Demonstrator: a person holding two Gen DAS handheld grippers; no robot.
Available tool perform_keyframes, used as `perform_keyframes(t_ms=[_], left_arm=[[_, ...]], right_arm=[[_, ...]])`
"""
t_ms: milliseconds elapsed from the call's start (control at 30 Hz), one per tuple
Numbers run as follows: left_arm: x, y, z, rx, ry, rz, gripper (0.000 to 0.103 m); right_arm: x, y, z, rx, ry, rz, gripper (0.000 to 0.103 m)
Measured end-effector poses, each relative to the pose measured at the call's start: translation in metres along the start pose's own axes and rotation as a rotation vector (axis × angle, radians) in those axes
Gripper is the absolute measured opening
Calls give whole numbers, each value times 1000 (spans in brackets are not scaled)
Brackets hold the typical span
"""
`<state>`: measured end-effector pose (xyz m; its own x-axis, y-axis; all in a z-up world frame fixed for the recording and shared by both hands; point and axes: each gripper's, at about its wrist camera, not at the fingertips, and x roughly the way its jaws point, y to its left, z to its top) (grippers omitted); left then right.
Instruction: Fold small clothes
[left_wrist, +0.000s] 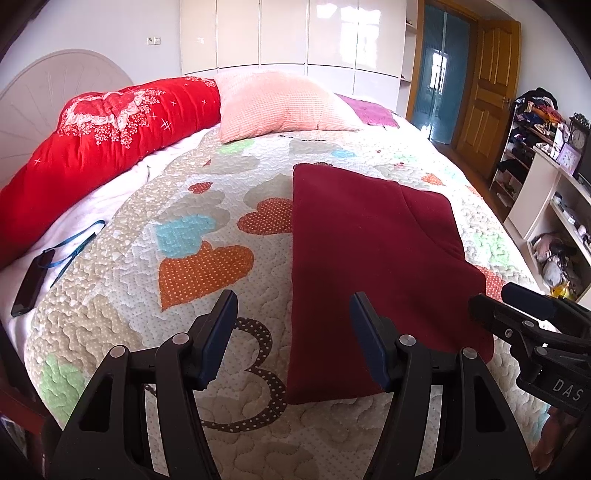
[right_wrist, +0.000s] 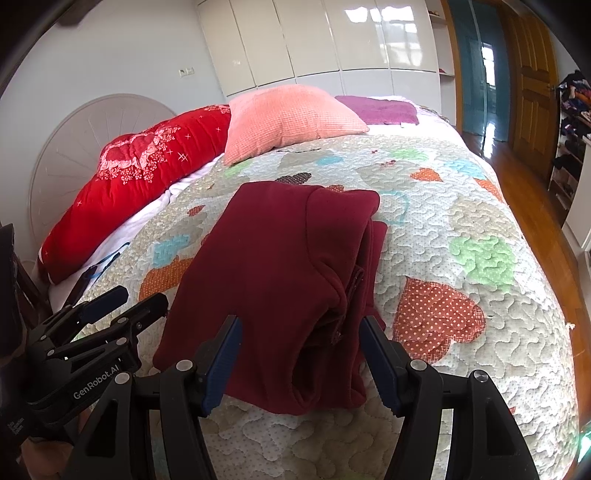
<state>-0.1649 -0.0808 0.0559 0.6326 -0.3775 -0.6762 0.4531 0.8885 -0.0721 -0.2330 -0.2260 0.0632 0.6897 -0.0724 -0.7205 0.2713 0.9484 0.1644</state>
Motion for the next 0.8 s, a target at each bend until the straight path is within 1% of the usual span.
perform_keyframes(t_ms=[133,233,367,467,533,567,667,800], left_arm=[[-1,5,1,-20,-15,-1,63],[3,11,3,-31,4,-1,63],[10,26,7,-60,17,8,63],[17,40,13,-69,23,35,63],[27,51,18,-68,44,47,63],[34,59,21,-74,57,56,63],[50,80,27,-95,69,100,63],[79,109,36,-125,96,130,63]], right_arm=[[2,-1,0,-1,4,-1,63],[3,-5,1,3,3,-8,63],[5,-18,2,17,4,-39,63],[5,-36,6,46,0,-61,63],[6,-50,10,62,-10,-90,63],[8,-60,12,65,-11,-122,64],[15,-86,18,92,-8,-177,64],[28,-121,25,135,-12,-266,64]])
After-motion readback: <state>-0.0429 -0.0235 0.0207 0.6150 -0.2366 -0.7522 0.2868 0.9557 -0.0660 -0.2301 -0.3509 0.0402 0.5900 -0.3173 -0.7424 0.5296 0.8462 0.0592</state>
